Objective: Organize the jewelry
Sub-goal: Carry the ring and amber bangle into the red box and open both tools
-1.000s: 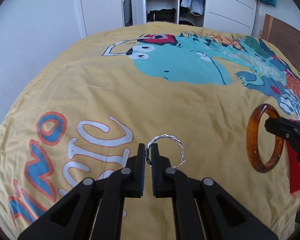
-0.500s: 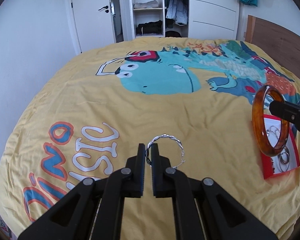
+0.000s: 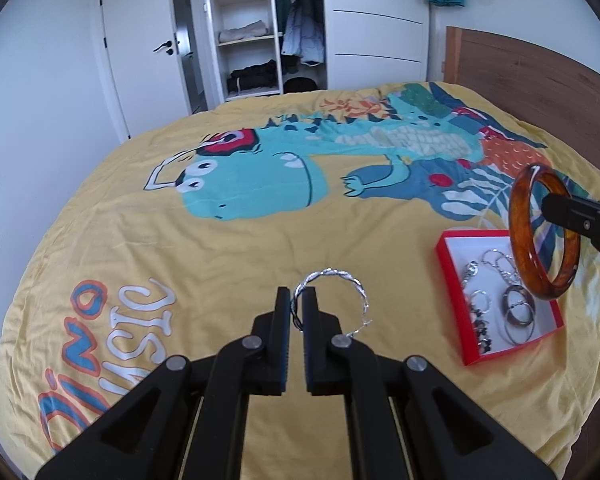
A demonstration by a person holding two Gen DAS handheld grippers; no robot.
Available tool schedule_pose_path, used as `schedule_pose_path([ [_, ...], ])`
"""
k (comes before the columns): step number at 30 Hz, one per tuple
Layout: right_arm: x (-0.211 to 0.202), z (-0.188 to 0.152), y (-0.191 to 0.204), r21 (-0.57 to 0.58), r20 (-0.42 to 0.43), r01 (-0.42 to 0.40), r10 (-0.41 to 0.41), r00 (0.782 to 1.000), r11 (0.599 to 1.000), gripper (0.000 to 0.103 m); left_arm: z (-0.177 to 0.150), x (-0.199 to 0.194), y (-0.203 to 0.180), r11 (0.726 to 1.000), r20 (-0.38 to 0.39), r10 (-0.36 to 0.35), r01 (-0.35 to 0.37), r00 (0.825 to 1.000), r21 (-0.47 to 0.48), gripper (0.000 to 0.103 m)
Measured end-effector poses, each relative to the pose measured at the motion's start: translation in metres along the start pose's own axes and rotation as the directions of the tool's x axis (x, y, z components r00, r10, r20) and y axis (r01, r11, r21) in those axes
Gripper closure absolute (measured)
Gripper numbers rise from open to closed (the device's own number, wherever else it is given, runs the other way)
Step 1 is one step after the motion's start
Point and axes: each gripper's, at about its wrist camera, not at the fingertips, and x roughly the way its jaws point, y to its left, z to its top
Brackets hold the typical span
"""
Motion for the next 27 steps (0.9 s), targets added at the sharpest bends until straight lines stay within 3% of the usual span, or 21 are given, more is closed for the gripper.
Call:
schedule_pose_path([
  [16,-0.026,-0.03,-0.101,0.093,-0.005,0.102,-0.102,0.995,0.99,0.093,0.014,0.017,-0.112,0.988,-0.018,-0.089,0.091,0.996,0.125,0.098],
  [27,-0.008,-0.055,-0.157,0.156,-0.054,0.141,-0.134,0.99,0.978,0.093,0.005,0.051,-0.172,0.972,-0.078,-0.138,0.15,0.987,0.179,0.098],
])
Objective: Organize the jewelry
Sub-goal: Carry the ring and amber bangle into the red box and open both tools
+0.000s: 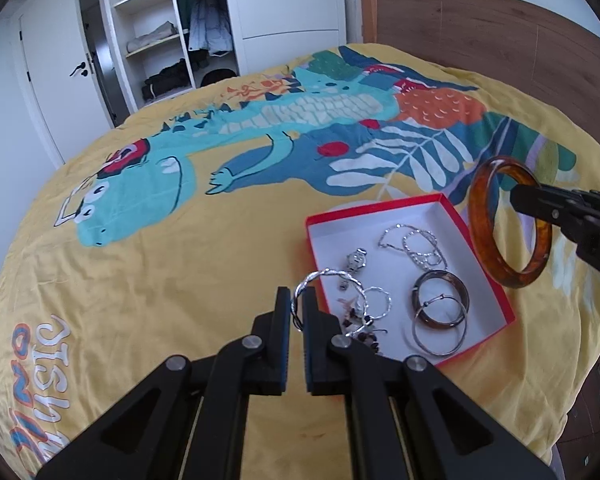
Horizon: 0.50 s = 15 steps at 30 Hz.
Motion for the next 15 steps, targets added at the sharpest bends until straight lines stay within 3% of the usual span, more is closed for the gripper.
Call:
schedule_pose_path([
  [15,0.079,-0.017,-0.04,0.041,-0.116,0.022,-0.017,0.993,0.999,0.092,-0.007,0.075,-0.043,0.998,-0.107,-0.048,0.051,0.993,0.03,0.098],
])
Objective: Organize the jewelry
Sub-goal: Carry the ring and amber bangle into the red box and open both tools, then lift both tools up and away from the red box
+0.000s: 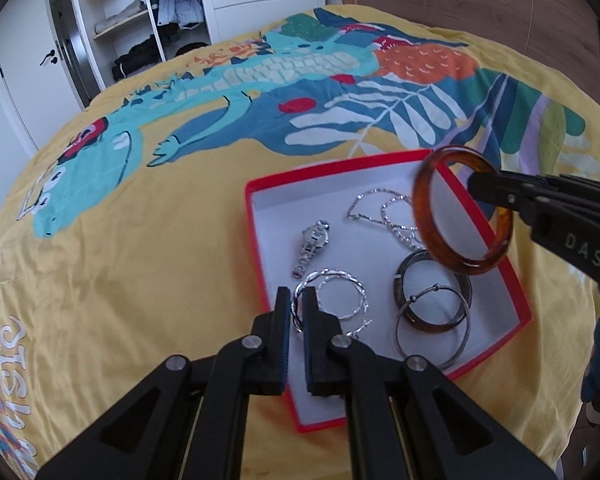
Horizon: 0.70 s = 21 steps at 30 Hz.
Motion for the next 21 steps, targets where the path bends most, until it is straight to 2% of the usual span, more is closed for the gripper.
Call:
schedule_pose_path([
  [11,0.073,-0.001,-0.007,-0.036,-0.108,0.042,-0.046,0.993,0.998,0.092,-0.007,0.054,-0.005,1.0,-0.069,-0.002,0.001,0.998,-0.017,0.098],
  [21,0.092,-0.009,-0.009,-0.061,-0.14,0.073,-0.081,0.987,0.995,0.091,-0.008,0.061,-0.001,0.995,-0.057,-0.064,0.059,0.996,-0.074,0.096],
])
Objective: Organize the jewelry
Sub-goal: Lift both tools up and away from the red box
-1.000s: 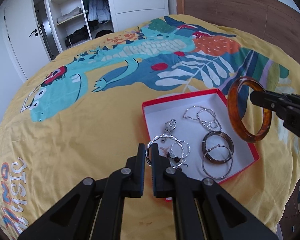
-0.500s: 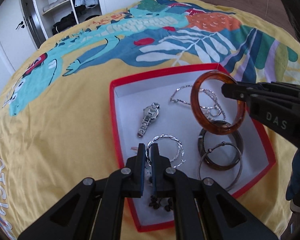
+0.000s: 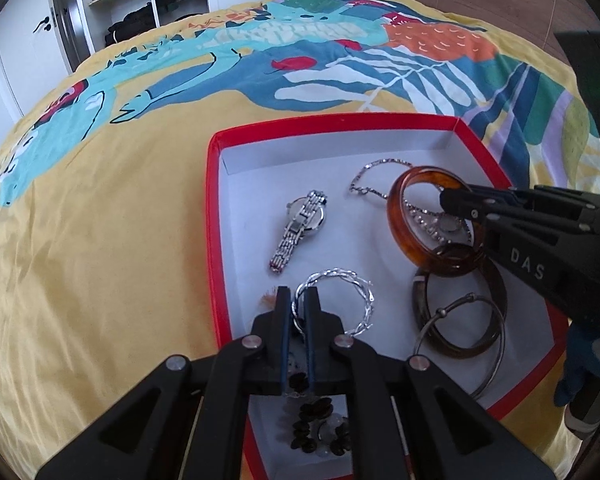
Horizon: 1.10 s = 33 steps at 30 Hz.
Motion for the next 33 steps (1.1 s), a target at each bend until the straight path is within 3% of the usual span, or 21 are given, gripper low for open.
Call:
schedule_pose_path([
  [6,-0.001,-0.002,0.0,-0.001,-0.005,0.014,-0.014,1.0,1.0,0.089,0.001,-0.001,0.001,0.999,-0.009,-0.032,0.032,0.999,-0.016,0.094],
  [9,-0.003,-0.003,-0.001,0.007,-0.015,0.018,-0.018,1.0,1.0,0.085,0.0,-0.007,0.001,0.999,-0.004,-0.041,0.041,0.999,-0.019,0.088],
  [11,-0.008,-0.003,-0.001,0.006,-0.011,0.028,-0.028,1.0,1.0,0.073,-0.001,-0.013,0.002,0.999,0.015,-0.043,0.044,0.999,-0.025,0.083],
  [14,-0.023,-0.004,-0.001,0.014,0.013,0.028,-0.029,1.0,1.0,0.064,-0.003,-0.027,0.007,0.998,0.048,-0.045,0.047,0.998,-0.043,0.083],
  [19,-0.057,-0.008,0.004,0.03,0.06,0.031,-0.032,0.998,0.999,0.056,-0.009,-0.06,0.016,0.997,0.079,-0.042,0.047,0.996,-0.061,0.083],
  [23,-0.089,-0.015,0.016,0.025,0.095,0.022,-0.024,0.995,0.999,0.05,-0.023,-0.093,0.024,0.997,0.099,-0.009,0.016,0.995,-0.071,0.083],
  [28,-0.131,-0.031,0.042,0.012,0.132,-0.008,0.006,0.991,1.0,0.049,-0.05,-0.135,0.045,0.993,0.089,0.051,-0.042,0.995,-0.107,0.083],
  [33,-0.168,-0.054,0.079,-0.035,0.152,-0.042,0.047,0.987,0.998,0.048,-0.084,-0.182,0.076,0.981,0.116,0.123,-0.103,0.986,-0.166,0.072],
])
